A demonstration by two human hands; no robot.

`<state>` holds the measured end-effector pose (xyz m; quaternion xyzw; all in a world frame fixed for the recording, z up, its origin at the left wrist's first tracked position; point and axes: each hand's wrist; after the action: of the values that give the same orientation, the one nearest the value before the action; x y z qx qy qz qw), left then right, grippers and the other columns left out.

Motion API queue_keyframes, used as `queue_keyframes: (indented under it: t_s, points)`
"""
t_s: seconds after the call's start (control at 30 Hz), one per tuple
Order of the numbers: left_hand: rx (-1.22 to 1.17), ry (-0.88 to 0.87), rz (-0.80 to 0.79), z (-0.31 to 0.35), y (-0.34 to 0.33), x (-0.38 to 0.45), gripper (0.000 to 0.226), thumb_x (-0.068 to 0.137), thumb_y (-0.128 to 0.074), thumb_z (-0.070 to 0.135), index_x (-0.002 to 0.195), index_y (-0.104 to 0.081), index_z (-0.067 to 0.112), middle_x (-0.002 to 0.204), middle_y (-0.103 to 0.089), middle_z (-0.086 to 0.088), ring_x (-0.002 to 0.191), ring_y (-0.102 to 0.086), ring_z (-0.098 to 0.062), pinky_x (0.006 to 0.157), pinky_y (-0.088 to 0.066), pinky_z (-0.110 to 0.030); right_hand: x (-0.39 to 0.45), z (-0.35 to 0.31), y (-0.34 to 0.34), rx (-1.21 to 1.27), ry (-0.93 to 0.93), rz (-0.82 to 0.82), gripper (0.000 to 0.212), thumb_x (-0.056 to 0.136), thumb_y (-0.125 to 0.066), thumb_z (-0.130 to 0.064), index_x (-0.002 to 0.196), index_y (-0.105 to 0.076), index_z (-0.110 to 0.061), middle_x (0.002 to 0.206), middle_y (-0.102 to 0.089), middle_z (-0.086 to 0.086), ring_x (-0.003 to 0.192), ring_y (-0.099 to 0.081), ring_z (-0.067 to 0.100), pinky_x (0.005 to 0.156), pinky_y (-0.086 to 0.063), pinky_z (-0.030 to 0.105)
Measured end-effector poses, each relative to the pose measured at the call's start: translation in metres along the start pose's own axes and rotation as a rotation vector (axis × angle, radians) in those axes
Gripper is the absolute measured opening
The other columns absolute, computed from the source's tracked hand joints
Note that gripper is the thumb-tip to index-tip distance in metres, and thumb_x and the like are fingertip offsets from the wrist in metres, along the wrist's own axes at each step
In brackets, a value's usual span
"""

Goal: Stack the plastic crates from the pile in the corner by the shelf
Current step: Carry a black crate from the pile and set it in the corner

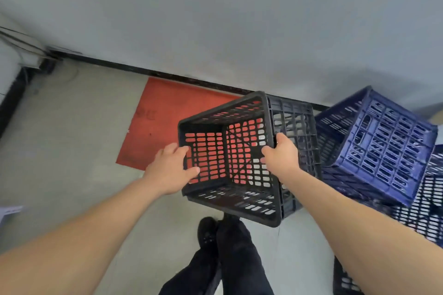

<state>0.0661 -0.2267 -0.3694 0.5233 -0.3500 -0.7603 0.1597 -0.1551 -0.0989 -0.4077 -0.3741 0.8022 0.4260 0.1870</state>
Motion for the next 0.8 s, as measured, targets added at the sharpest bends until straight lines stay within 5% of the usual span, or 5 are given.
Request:
queue_keyframes:
  t_s: [0.17, 0.33, 0.53, 0.63, 0.8]
  points:
    - [-0.050, 0.101, -0.006, -0.020, 0.007, 0.027, 0.079, 0.088, -0.056, 0.053, 0.153, -0.025, 0.022, 0.162, -0.019, -0.009, 0.147, -0.019, -0.029, 0.118, -0.024, -0.046, 0.039, -0.017, -0.029, 0.076, -0.063, -0.055, 0.014, 0.101, -0.055, -0.009, 0.115, -0.054, -0.008, 0.082, -0.055, 0.001, 0.089, -0.075, 0.041, 0.070, -0.060, 0.053]
    - [-0.083, 0.194, -0.031, -0.053, 0.002, 0.051, 0.078, 0.089, -0.053, 0.054, 0.153, -0.024, 0.020, 0.162, -0.016, -0.009, 0.148, -0.017, -0.028, 0.118, -0.024, -0.046, 0.076, -0.012, -0.059, 0.105, -0.109, -0.038, 0.007, 0.099, -0.055, -0.005, 0.105, -0.058, -0.007, 0.089, -0.067, 0.016, 0.086, -0.074, 0.040, 0.055, -0.050, 0.038]
    - [-0.119, 0.253, -0.114, -0.092, -0.029, 0.098, 0.077, 0.090, -0.052, 0.053, 0.154, -0.023, 0.022, 0.162, -0.016, -0.007, 0.148, -0.017, -0.028, 0.117, -0.024, -0.044, 0.113, -0.001, -0.070, 0.059, -0.145, 0.094, 0.009, 0.098, -0.054, -0.010, 0.091, -0.058, -0.014, 0.091, -0.070, 0.014, 0.079, -0.071, 0.030, 0.061, -0.055, 0.038]
    - [-0.191, 0.248, -0.148, -0.100, -0.049, 0.134, 0.075, 0.091, -0.053, 0.050, 0.153, -0.025, 0.019, 0.161, -0.019, -0.010, 0.146, -0.023, -0.030, 0.117, -0.025, -0.043, 0.139, 0.002, -0.064, -0.006, -0.112, 0.139, 0.010, 0.096, -0.055, -0.021, 0.087, -0.058, -0.026, 0.090, -0.070, 0.008, 0.088, -0.073, 0.035, 0.076, -0.062, 0.054]
    - [-0.446, 0.301, -0.169, -0.115, -0.092, 0.208, 0.057, 0.096, -0.052, 0.037, 0.147, -0.036, 0.016, 0.152, -0.036, -0.013, 0.134, -0.043, -0.033, 0.108, -0.035, -0.041, 0.152, 0.013, -0.063, -0.164, -0.094, 0.184, 0.019, 0.100, -0.054, -0.024, 0.117, -0.062, -0.023, 0.105, -0.072, 0.005, 0.094, -0.071, 0.032, 0.088, -0.059, 0.053]
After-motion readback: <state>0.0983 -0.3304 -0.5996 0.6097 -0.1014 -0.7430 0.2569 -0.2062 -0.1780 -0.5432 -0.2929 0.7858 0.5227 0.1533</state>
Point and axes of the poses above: each hand's wrist, its own x-axis towards the middle knuckle, its own y-axis out of the back of the hand, z = x × y
